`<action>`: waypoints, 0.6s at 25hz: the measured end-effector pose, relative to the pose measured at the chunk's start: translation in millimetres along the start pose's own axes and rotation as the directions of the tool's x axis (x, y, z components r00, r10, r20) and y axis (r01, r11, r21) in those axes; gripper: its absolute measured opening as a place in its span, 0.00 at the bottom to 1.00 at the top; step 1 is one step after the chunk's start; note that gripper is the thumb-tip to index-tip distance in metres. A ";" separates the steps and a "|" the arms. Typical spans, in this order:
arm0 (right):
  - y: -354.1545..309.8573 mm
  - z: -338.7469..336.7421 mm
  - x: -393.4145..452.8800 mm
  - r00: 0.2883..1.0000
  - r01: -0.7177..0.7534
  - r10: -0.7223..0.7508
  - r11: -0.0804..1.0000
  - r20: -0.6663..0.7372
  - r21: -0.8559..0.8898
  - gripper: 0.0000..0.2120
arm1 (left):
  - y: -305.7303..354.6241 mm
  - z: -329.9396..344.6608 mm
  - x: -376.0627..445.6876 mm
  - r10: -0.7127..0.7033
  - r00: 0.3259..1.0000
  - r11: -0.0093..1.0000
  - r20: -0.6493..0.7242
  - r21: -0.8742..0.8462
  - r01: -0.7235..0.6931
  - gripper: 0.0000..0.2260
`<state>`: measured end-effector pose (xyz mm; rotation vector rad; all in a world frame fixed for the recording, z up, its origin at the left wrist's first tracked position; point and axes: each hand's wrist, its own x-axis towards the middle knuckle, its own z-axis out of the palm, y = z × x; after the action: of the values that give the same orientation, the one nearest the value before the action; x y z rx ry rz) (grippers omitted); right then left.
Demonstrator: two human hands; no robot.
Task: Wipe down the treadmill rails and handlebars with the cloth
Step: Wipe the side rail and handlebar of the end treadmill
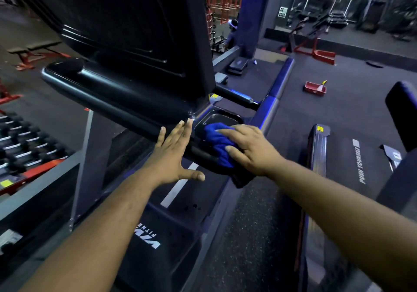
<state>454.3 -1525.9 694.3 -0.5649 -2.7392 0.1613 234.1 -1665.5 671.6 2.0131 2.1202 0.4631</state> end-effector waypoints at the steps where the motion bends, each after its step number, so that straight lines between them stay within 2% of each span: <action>1: 21.5 -2.6 -1.3 0.998 -0.066 0.066 0.998 -0.006 -0.015 0.27 | -0.2 -0.3 0.3 -0.006 1.000 1.000 0.002 0.013 0.005 0.62; 3: 44.5 -10.1 5.3 0.960 -0.280 0.281 0.959 -0.014 0.039 0.32 | 1.6 -0.4 0.9 -0.025 1.000 0.999 0.000 0.035 0.025 0.59; 5: 20.2 -0.6 8.2 0.919 -0.387 0.389 0.921 -0.064 0.050 0.34 | 4.1 0.6 2.5 -0.035 0.999 0.998 -0.003 0.043 0.035 0.58; 6: -3.1 11.2 3.2 0.916 -0.387 0.387 0.922 -0.105 0.022 0.33 | 4.4 1.3 3.6 -0.035 0.999 0.998 -0.005 0.046 0.035 0.58; 8: -45.4 29.9 -19.6 0.944 -0.299 0.291 0.954 -0.154 -0.029 0.31 | 3.4 2.0 4.0 -0.030 1.000 0.998 0.002 0.051 0.029 0.61; 10: -35.0 31.0 -32.3 0.975 -0.181 0.167 0.979 -0.144 -0.089 0.32 | 0.7 1.8 3.9 -0.025 1.000 0.998 0.011 0.062 0.025 0.62; 11: -12.0 23.6 -27.5 0.978 -0.175 0.164 0.982 -0.133 -0.076 0.34 | 0.4 0.8 3.3 -0.022 0.999 0.998 0.024 0.061 0.021 0.63; 13: 34.9 6.1 -9.9 0.934 -0.348 0.348 0.937 -0.081 0.019 0.38 | 0.2 -2.0 1.2 -0.024 0.999 0.999 0.036 0.037 0.023 0.62; 15: 55.2 -2.0 3.0 0.830 -0.546 0.556 0.826 -0.046 0.140 0.36 | 2.4 -3.3 1.6 -0.028 0.999 1.000 0.040 0.002 0.028 0.62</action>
<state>472.5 -1474.1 687.4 -1.2868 -2.3841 0.4282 235.1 -1664.1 675.7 1.9730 2.1228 0.4131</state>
